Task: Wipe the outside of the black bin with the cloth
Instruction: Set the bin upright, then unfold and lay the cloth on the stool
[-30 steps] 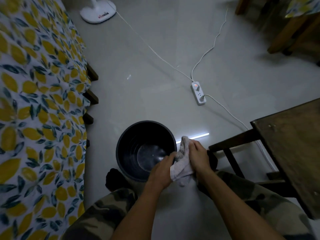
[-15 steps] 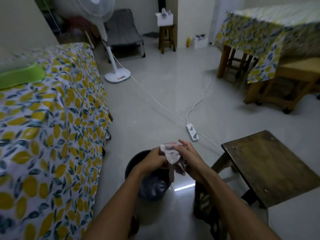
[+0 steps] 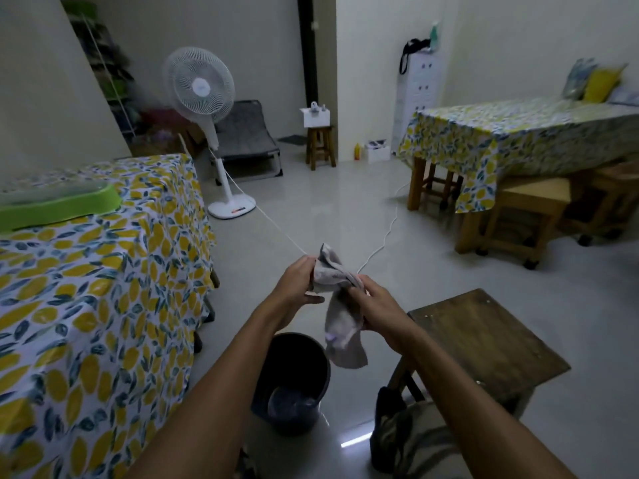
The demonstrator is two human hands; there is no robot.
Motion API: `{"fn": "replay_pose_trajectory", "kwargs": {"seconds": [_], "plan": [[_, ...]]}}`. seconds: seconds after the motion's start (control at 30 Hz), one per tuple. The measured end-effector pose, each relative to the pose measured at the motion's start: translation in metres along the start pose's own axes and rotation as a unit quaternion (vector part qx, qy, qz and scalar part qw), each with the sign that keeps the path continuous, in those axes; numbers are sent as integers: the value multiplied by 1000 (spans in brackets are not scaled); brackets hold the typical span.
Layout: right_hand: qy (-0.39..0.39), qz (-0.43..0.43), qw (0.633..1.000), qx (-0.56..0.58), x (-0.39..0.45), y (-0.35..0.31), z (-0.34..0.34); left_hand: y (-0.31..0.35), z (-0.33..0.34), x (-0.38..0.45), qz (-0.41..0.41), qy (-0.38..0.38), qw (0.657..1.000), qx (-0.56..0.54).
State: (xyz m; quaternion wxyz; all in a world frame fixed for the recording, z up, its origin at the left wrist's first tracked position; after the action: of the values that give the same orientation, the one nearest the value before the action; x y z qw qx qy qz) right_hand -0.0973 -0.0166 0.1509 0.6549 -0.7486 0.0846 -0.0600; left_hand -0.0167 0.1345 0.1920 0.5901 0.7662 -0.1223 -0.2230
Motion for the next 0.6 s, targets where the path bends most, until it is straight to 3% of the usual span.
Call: {"fn": "replay_pose_trajectory", "kwargs": {"seconds": [0.13, 0.33, 0.6], "plan": [[5, -29, 999, -44, -9, -21, -4, 11, 8, -7, -34, 20, 993, -109], [12, -47, 996, -78, -13, -32, -11, 14, 12, -8, 41, 36, 997, -60], [62, -86, 969, -225, -11, -30, -22, 19, 17, 0, 48, 99, 993, 39]]}}
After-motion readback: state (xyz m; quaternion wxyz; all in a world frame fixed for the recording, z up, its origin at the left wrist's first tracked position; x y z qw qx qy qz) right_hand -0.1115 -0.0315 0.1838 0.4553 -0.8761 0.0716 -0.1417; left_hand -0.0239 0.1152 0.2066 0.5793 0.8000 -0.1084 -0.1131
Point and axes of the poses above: each hand's wrist, its own x-axis towards the middle knuckle, its own z-axis out of the palm, y = z × x, the point moved 5 cm from there along x, towards the middle knuckle, and after that the axes turned 7 degrees about -z, right-handed, at the moved point
